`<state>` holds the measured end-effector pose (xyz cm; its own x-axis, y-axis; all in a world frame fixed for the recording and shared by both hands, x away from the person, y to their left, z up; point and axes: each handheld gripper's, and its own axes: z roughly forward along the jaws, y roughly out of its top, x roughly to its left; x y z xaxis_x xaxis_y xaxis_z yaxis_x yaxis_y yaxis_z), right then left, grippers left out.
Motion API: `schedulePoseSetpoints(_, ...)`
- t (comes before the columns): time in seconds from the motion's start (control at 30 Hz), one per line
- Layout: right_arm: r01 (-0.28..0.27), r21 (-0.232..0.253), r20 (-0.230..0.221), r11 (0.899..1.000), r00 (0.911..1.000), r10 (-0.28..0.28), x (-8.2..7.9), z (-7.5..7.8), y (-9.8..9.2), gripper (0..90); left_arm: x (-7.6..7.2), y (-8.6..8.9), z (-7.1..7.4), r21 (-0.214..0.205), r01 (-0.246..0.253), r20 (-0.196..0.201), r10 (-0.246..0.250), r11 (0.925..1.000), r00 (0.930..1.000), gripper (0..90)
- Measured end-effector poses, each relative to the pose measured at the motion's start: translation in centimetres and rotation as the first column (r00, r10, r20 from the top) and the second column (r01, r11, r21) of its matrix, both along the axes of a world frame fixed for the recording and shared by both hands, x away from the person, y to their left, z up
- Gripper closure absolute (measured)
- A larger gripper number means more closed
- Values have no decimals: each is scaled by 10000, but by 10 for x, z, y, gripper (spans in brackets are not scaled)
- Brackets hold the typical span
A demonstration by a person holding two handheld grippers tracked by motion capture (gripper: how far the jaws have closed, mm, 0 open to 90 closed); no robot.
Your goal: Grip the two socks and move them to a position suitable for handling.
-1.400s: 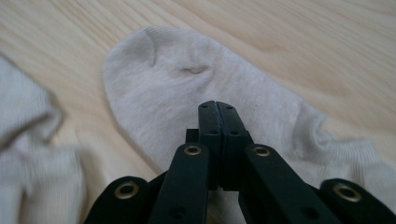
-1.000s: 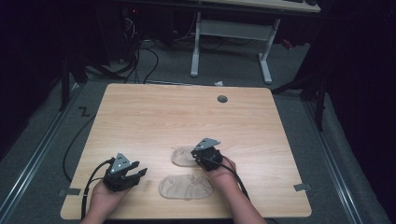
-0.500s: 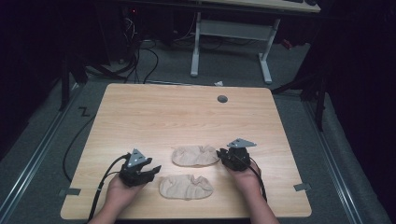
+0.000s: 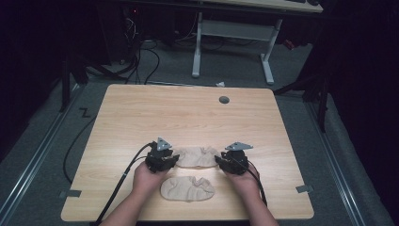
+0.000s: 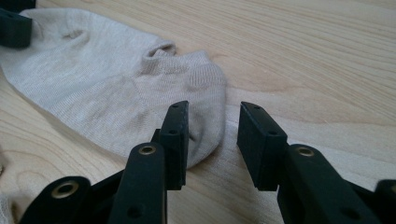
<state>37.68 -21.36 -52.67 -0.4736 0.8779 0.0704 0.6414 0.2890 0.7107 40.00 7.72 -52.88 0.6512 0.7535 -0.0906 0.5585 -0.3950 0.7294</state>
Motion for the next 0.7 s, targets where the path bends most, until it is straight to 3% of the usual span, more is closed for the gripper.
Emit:
schedulePoseSetpoints(0.27, -53, -3, 159, 10000, 9999, 54, -3, -2, 2, 734, -6, -2, -3, -1, 128, 401, -128, 9999, 9991, 828)
schedulePoseSetpoints(0.47, -373, -125, 225, 9992, 9990, 375, -4, -2, 12, 849, -9, 1, -4, 10, 95, 536, -96, 10000, 9985, 856)
schedulePoseSetpoints(0.7, -525, -511, 299, 9973, 9981, 541, -5, 0, 16, 864, -11, 1, -5, -82, -25, 685, 31, 10000, 9976, 867)
